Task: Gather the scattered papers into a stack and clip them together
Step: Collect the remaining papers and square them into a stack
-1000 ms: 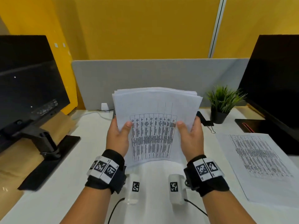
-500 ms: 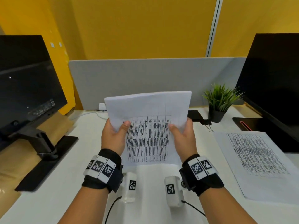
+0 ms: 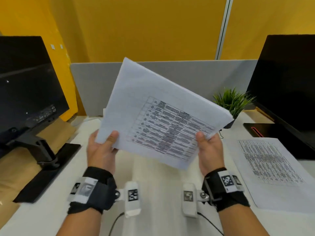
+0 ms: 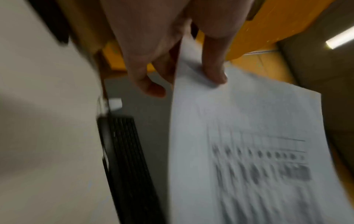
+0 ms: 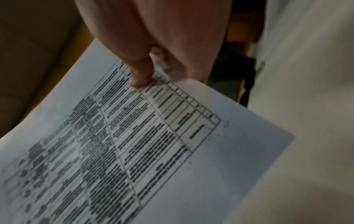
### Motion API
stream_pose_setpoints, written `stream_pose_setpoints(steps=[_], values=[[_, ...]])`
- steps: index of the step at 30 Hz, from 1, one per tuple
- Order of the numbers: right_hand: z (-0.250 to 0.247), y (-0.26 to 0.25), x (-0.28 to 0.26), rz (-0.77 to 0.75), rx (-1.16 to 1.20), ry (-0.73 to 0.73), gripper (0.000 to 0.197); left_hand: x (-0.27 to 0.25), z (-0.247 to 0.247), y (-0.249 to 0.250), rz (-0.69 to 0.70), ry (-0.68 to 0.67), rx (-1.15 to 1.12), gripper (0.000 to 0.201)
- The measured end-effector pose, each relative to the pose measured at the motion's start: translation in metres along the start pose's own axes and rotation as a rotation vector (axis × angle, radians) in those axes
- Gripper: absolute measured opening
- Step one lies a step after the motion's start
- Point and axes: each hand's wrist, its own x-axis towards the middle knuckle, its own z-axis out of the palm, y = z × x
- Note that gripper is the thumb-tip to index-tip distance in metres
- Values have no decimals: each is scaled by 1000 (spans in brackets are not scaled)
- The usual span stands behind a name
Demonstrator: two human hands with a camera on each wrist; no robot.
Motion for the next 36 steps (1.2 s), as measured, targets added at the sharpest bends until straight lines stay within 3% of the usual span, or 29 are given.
stream_pose_setpoints(steps=[3,5,7,9,12,15,17,19,21,22,24,26,27,29,32,33,36], values=[[-19,-15,5,-103,-181,2,61,12,-21,19,143,-153,358,41],[-25,-13,4,-112,-318,-46,42,7,-14,15,120,-283,581,42],[-27,-4,-2,-73,-375,-81,26,0,-10,1,89,-260,613,38],[-29,5,-15,-5,-329,-114,34,-6,-10,-13,50,-192,543,37],[-32,9,-25,89,-307,-141,68,-8,-15,-28,10,-162,547,39],[-26,-4,-19,74,-395,-147,55,-7,-13,-27,18,-119,585,28],[-18,-21,-14,-74,-623,-29,59,-8,-4,-16,86,-133,620,27],[-6,-48,-14,-367,-932,111,85,-10,10,3,185,-164,675,25],[13,-78,-17,-583,-1226,-58,96,-10,26,20,274,-235,734,24],[21,-87,-15,-602,-1366,-194,89,-11,35,28,319,-307,761,22],[29,-100,-9,-486,-1463,-361,51,-16,56,37,426,-428,799,20],[17,-113,4,-347,-1372,-337,19,-20,71,40,516,-406,820,22],[3,-120,11,-286,-1324,-269,15,-20,75,39,536,-364,824,28],[-37,-137,25,-140,-1246,-120,20,-21,78,34,537,-351,796,35],[-108,-158,41,152,-1174,83,28,-22,83,19,422,-468,784,19],[-129,-161,46,250,-1232,141,29,-23,86,10,385,-526,826,18],[-182,-154,58,482,-1539,203,60,-35,113,-18,241,-718,1019,11]])
